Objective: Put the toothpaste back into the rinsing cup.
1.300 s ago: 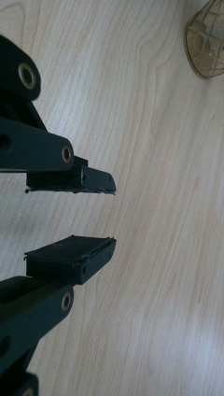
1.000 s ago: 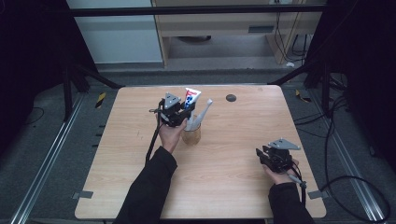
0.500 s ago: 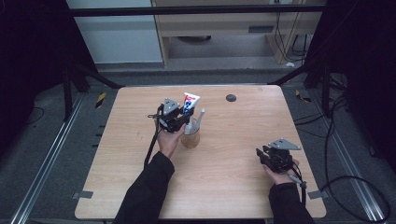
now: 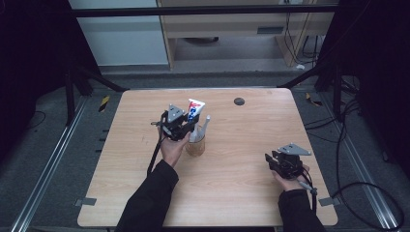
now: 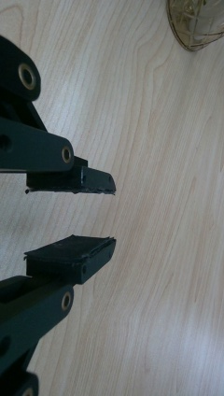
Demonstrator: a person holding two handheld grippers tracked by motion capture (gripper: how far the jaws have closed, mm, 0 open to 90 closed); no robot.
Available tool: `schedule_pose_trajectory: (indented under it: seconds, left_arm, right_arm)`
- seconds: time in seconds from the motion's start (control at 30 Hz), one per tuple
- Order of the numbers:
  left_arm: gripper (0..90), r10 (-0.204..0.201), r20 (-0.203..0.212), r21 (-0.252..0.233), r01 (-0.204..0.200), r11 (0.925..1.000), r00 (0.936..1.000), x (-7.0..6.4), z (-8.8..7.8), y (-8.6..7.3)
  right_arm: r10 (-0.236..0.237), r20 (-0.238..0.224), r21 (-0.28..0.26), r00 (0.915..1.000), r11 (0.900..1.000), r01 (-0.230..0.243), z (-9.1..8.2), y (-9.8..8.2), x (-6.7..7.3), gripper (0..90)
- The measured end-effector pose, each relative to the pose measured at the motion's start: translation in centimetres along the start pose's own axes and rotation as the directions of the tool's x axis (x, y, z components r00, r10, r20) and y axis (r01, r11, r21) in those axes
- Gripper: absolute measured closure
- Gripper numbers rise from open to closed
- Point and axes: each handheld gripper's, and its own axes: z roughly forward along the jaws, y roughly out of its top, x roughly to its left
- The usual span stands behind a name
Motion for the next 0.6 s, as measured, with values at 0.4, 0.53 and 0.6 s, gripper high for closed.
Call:
schedule_pose_trajectory:
  seconds: [0.4,0.53,0.6]
  left_arm:
    - [57.5,-0.04,0.015,0.062,0.039,0.9973,0.9991,0.3,0.6,1.5]
    - [62.9,-0.036,0.03,0.085,0.033,0.9958,0.9989,0.4,0.6,1.6]
    - [65.3,-0.026,0.027,0.091,0.024,0.9956,0.9993,0.3,0.4,1.6]
  right_arm:
    - [-0.001,-0.002,0.003,1.0,1.0,0.001,0.1,0.0,0.0,66.1]
    - [0.002,-0.001,0.002,1.0,1.0,-0.002,0.0,0.0,0.0,66.1]
    - [0.001,-0.001,0.002,1.0,1.0,-0.001,0.1,0.0,-0.1,66.2]
